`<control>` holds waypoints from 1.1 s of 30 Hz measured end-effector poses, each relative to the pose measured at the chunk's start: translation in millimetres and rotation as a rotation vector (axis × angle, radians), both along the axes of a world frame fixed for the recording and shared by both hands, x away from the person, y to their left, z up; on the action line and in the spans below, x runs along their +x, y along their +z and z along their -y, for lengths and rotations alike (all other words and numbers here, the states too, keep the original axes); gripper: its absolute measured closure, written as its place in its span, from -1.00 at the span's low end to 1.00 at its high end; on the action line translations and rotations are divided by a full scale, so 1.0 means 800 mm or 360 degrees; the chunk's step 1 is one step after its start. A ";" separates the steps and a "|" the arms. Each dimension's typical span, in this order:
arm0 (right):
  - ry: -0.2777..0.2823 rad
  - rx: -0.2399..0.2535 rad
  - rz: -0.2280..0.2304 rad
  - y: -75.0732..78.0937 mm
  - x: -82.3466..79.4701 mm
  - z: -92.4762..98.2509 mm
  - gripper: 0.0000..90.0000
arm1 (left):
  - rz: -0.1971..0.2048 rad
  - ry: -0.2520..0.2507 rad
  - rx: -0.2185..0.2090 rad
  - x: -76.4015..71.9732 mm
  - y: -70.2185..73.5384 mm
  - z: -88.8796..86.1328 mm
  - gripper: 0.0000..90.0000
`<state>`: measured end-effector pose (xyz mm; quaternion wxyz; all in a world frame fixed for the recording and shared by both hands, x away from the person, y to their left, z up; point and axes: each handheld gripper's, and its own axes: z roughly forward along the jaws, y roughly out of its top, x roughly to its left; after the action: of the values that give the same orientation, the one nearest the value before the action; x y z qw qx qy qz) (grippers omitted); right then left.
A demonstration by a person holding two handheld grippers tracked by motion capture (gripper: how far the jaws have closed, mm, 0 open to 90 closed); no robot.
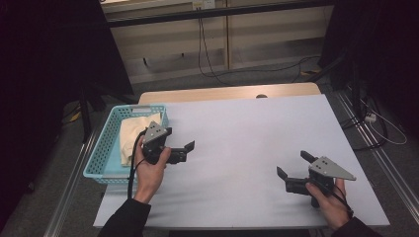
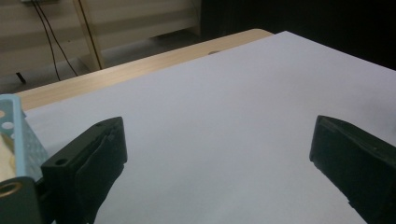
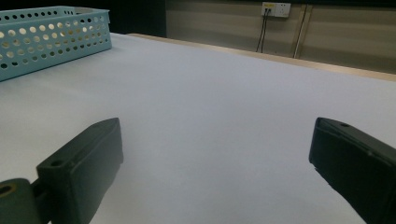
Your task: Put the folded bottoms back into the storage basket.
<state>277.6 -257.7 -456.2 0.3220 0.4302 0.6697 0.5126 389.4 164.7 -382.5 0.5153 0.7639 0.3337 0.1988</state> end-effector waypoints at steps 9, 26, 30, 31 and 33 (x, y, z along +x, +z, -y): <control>0.0000 0.0000 -0.0001 0.000 0.000 0.000 -0.94 | -0.0015 -0.0051 -0.0023 -0.013 -0.016 0.014 -0.92; -0.0009 -0.0001 -0.0004 -0.001 0.000 0.000 -0.94 | -0.0007 -0.0044 -0.0086 -0.034 -0.044 0.008 -0.92; -0.0012 0.0002 -0.0004 -0.001 0.000 0.001 -0.94 | -0.0006 -0.0064 -0.0073 -0.041 -0.051 0.009 -0.92; -0.0013 0.0003 -0.0005 -0.001 0.000 0.001 -0.94 | 0.0000 -0.0066 -0.0072 -0.043 -0.052 0.009 -0.92; -0.0015 0.0005 -0.0005 -0.001 0.000 0.002 -0.94 | -0.0017 -0.0080 -0.0083 -0.046 -0.055 0.009 -0.92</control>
<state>277.7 -259.0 -456.9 0.3228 0.4346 0.6674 0.5113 352.4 157.4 -426.3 0.5381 0.7595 0.3222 0.1728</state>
